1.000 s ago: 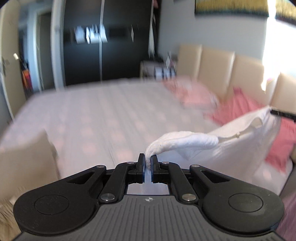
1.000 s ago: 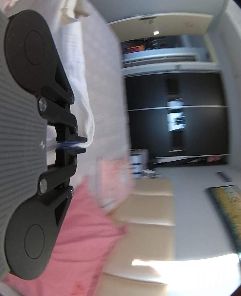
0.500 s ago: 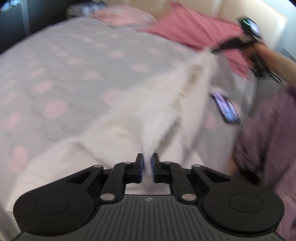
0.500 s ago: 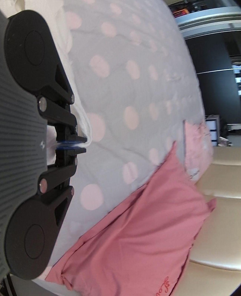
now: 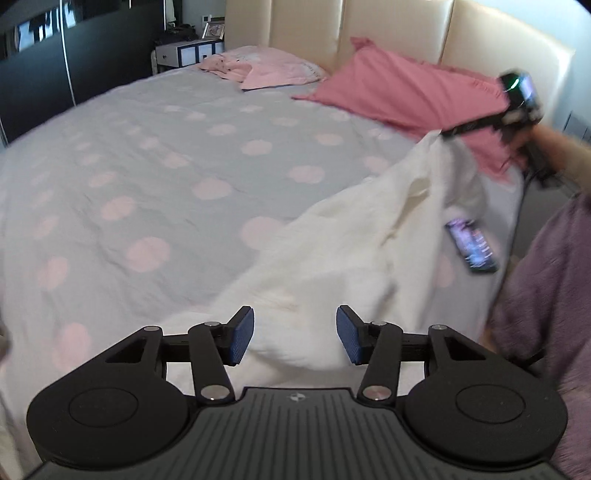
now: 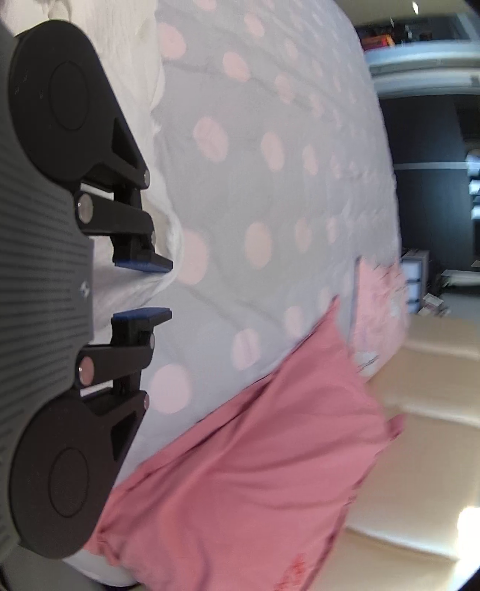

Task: Fold clothes
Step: 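Lay the garment flat on the bed and open the left tool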

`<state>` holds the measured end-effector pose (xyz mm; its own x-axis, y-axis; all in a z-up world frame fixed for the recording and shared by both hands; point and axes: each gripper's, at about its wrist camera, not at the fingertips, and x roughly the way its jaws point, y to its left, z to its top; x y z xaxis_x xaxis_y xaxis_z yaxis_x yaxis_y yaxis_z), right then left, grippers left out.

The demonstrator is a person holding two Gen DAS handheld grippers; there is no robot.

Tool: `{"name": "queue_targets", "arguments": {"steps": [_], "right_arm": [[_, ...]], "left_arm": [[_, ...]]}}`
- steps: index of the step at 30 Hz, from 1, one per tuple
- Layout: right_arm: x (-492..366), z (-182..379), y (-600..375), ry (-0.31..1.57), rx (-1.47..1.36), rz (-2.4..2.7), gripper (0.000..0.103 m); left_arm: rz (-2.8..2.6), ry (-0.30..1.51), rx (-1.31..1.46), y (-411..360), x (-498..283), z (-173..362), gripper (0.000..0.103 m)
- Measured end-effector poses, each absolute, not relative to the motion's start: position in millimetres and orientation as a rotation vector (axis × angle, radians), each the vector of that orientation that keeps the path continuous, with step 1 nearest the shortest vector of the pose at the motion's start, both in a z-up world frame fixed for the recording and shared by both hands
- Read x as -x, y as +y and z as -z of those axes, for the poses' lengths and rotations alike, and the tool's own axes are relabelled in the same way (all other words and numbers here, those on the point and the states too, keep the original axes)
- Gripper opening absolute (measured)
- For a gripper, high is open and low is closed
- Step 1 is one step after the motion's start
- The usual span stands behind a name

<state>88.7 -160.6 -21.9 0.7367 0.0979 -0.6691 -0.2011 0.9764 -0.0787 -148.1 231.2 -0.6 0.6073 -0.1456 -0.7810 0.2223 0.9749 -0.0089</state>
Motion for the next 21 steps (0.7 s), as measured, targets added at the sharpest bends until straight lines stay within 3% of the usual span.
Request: {"name": "queue_targets", "arguments": {"steps": [5,14,21], "right_arm": [[-68,14,-128,0.694,0.173,-0.290,0.028],[-31,38,-53,0.781,0.224,-0.638,0.033],[-12,64,-10,0.901,0.254,-0.841,0.033]], "left_arm": [[0.222,0.971,-0.180,222,137,20,0.050],[0.142,1.061,0.009,234,113,41,0.054],[0.129,1.118,0.065,233,109,55,0.025]]}}
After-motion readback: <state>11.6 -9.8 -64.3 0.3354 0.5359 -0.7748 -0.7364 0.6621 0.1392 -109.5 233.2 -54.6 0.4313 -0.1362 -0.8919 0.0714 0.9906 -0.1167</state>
